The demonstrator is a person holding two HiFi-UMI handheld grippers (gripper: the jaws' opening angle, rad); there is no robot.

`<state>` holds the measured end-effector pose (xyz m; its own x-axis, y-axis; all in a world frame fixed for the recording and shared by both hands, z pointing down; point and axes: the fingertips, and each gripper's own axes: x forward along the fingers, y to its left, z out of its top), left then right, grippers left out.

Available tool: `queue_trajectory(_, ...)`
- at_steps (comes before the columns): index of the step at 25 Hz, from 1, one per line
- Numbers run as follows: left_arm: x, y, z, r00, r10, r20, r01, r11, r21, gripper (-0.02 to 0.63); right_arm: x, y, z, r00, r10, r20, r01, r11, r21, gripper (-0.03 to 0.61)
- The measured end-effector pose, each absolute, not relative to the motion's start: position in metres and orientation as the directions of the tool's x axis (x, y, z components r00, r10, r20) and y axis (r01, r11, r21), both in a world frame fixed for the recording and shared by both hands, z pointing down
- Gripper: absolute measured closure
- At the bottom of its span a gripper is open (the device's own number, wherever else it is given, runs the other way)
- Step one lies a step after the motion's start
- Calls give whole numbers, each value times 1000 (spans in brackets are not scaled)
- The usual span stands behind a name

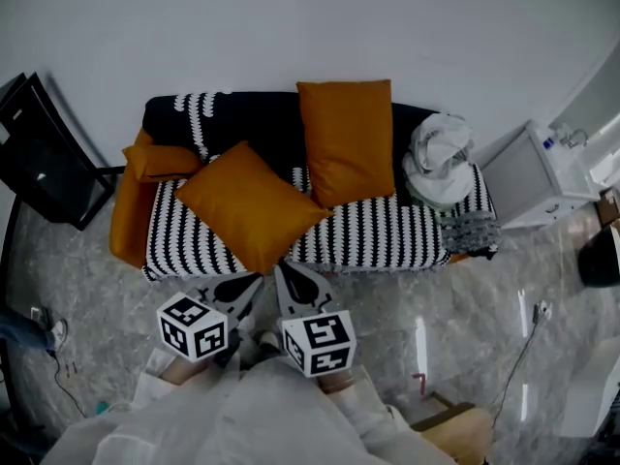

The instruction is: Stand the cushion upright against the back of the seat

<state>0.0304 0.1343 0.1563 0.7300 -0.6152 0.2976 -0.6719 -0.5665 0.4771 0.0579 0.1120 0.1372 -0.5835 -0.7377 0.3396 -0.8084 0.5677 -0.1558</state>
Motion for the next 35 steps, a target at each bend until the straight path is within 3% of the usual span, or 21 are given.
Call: queue_trajectory(35, -6, 105, 155, 772, -554, 311, -628, -592, 505, 606, 25, 87, 141, -535, -764, 362, -844, 503, -186, 565)
